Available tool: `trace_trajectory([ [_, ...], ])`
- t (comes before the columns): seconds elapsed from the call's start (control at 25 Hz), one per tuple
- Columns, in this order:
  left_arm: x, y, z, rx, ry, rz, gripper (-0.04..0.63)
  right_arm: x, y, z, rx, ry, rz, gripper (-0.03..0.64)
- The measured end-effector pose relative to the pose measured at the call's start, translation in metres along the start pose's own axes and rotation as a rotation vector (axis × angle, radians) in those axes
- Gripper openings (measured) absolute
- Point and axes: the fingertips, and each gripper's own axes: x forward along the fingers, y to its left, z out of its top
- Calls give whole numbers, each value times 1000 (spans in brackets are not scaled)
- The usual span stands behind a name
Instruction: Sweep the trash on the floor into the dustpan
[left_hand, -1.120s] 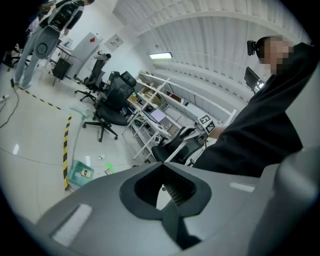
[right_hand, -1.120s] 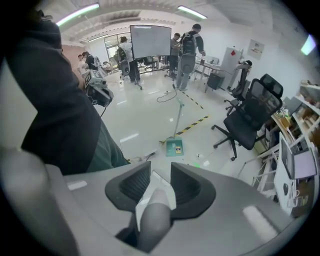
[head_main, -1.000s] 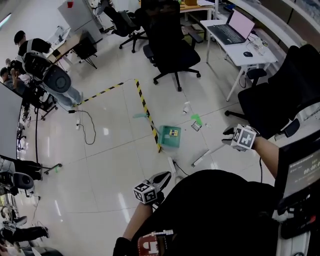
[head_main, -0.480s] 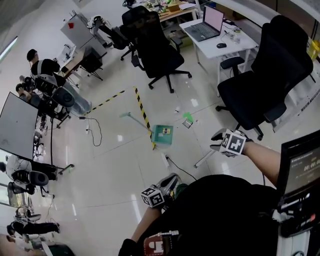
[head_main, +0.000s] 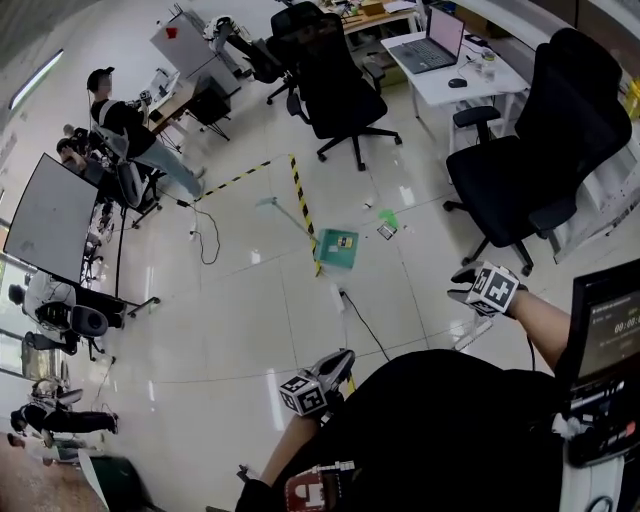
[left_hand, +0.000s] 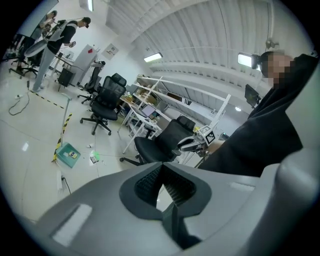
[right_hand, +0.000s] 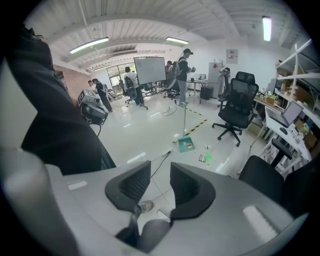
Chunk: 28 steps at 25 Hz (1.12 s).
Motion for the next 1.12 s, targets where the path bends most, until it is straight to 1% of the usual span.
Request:
trace_trajectory([
  [0.16, -48, -3, -12, 32, -14, -24, -6, 2, 32, -10, 39, 18, -44, 123],
  [0.28, -98, 8, -27, 31, -26, -49, -6, 6, 67, -14, 74, 48, -91, 124],
  [0.48, -180, 32, -64, 59, 51, -71, -6, 27, 133, -16, 126, 93, -161, 124],
  [0.6, -210, 45, -70, 59, 61, -62, -6, 41, 160, -6, 117, 105, -176, 124],
  [0.76, -222, 45, -72, 68, 37, -45, -6, 50, 192, 5, 79, 109, -144, 124],
  [0.96, -207, 34, -66, 63, -53, -17, -6, 54, 190, -9, 52, 71, -123, 124],
  [1.12, -198, 18, -60, 70, -67, -20, -6, 44, 196, -8, 42, 58, -105, 123],
])
